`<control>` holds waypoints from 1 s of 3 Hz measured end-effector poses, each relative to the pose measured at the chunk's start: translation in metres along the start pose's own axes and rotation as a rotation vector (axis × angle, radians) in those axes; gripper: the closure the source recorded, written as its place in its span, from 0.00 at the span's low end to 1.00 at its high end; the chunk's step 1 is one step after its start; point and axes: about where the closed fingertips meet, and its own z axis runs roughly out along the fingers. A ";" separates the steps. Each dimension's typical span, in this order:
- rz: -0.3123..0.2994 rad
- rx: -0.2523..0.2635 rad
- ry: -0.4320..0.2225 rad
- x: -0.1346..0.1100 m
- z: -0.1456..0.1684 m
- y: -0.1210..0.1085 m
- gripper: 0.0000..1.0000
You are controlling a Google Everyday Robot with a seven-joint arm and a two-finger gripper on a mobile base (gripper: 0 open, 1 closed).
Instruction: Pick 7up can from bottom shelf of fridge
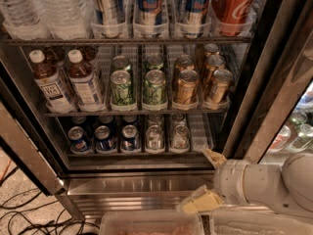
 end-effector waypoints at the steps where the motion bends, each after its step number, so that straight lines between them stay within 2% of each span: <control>1: 0.110 0.018 -0.084 -0.014 0.048 -0.025 0.00; 2: 0.091 0.001 -0.080 -0.018 0.055 -0.021 0.00; 3: 0.121 0.054 -0.111 -0.009 0.044 -0.017 0.00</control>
Offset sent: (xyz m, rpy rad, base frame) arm 0.0637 0.0401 -0.0524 -0.0199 0.0303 0.0135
